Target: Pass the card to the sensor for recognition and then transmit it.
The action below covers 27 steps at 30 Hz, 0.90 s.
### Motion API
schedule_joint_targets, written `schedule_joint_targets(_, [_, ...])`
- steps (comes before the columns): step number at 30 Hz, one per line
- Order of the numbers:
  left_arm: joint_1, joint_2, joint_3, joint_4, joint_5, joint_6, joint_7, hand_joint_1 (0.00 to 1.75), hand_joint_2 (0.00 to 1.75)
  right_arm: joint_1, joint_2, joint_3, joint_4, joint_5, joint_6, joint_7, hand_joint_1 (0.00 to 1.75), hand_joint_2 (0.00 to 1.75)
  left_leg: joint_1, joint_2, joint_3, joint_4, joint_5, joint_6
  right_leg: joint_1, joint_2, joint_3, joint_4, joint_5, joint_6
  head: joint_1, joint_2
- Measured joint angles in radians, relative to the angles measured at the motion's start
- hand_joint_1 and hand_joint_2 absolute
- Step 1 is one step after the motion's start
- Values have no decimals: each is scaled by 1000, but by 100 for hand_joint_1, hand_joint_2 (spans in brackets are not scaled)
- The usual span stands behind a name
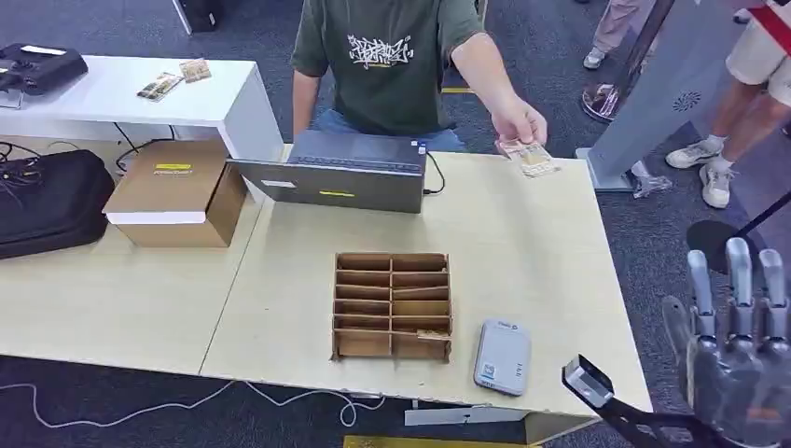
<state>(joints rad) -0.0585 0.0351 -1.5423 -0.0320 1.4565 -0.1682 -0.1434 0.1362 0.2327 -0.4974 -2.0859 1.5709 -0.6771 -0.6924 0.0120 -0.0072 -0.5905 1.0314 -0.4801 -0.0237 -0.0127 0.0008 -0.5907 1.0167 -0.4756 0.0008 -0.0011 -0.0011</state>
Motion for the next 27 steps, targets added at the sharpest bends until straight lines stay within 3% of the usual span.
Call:
schedule_joint_targets(6, [-3, 10, 0, 0, -47, 1, 3, 0, 0, -51, -20, -20, 56, 0, 0, 0, 0, 175, 0, 0, 0, 0, 0, 0, 0, 0, 0, 0, 0, 0, 0, 0])
schedule_joint_targets(13, [-12, 20, 0, -2, -70, 0, 16, 0, 0, -127, -32, -24, 230, 1, 0, 11, 0, 175, 0, 1, 1, 0, 0, 0, 0, 1, 1, 0, 0, 0, -1, 0])
schedule_joint_targets(15, [-13, 24, 0, -2, -73, -2, 17, 0, 0, -139, -58, 0, 292, 0, 0, 123, 0, 175, 0, 1, 0, 0, 0, 0, 0, 0, 2, 0, 0, 0, 0, 0])
schedule_joint_targets(17, [-14, 25, 0, -2, -77, -2, 18, 0, 0, -188, -136, 66, 386, 1, 23, 305, 0, 175, -1, 2, -10, 0, 0, 0, 0, 1, 3, 1, 1, 1, -1, 0])
schedule_joint_targets(19, [-19, 27, 0, -3, -86, -2, 20, 0, 0, -320, -259, 208, 508, 2, 76, 650, 0, 175, -3, 4, -11, 0, 1, 2, -3, 3, -2, 2, 4, 2, -2, 0])
schedule_joint_targets(21, [-26, 33, 0, -8, -91, -2, 20, 0, 0, -445, -337, 440, 620, 3, 79, 1081, 0, 175, -1, 6, -8, 0, 3, 2, -2, 5, -1, 1, 5, 2, 5, 0])
schedule_joint_targets(22, [-27, 34, 0, -10, -95, -2, 20, 0, 0, -474, -355, 590, 663, 3, 82, 1222, 0, 175, -1, 8, -4, 0, 3, 2, -1, 6, -1, 0, 5, 1, 4, 0])
schedule_joint_targets(23, [-30, 35, 0, -10, -101, -2, 21, 0, 0, -491, -368, 715, 695, 3, 86, 1293, 0, 175, -1, 8, -1, 1, 3, 2, -1, 7, 0, 0, 5, 1, 3, 0])
schedule_joint_targets(24, [-32, 37, 0, -11, -110, -3, 23, 0, 0, -495, -380, 836, 732, 2, 91, 1316, 0, 175, -1, 6, 4, 1, 4, 1, -1, 7, 0, 1, 5, 1, 2, 0])
schedule_joint_targets(25, [-33, 39, 0, -13, -117, -4, 27, 0, 0, -498, -381, 936, 763, 1, 98, 1268, 0, 175, -1, 3, 3, 1, 6, 1, -1, 4, -2, 1, 5, 1, 2, 0])
schedule_joint_targets(27, [-30, 39, 0, -17, -124, -7, 36, 0, 0, -521, -391, 1051, 809, 3, 105, 1163, 0, 175, 1, 1, 1, 1, 6, 0, 0, 3, -3, 2, 5, 0, 2, 0])
